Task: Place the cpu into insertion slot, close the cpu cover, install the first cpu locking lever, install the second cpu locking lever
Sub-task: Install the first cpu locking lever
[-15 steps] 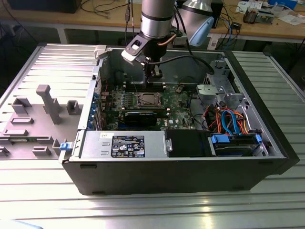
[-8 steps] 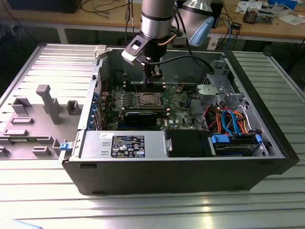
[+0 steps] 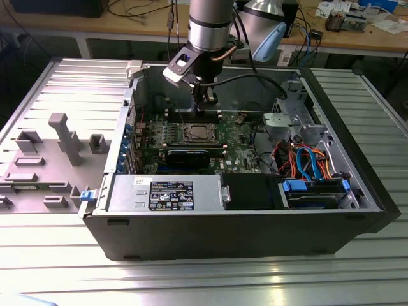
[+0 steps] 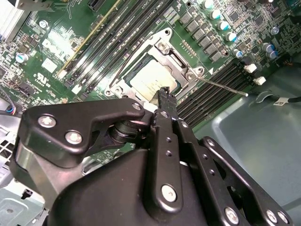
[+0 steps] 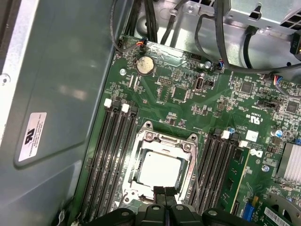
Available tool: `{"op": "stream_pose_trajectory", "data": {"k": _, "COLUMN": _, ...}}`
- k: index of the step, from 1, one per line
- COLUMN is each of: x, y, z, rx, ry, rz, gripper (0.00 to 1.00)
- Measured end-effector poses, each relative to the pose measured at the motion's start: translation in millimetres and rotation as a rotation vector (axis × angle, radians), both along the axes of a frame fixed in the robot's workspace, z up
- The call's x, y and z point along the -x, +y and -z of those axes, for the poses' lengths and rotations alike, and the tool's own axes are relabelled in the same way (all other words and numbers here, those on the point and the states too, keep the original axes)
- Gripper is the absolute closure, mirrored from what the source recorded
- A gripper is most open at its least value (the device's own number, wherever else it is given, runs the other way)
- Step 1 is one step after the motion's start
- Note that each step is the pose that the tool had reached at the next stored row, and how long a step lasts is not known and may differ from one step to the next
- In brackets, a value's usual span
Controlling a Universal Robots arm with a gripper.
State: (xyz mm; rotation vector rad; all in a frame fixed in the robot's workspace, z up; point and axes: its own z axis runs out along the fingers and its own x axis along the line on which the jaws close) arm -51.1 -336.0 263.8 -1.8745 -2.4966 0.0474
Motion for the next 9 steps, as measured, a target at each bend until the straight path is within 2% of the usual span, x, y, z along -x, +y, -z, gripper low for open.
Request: {"op": "stream_pose_trajectory", "data": {"k": 9, "x": 0.0, "y": 0.0, "z": 0.0, "rx": 0.0000, "ry": -0.0001, "rz": -0.013, "gripper": 0.89}}
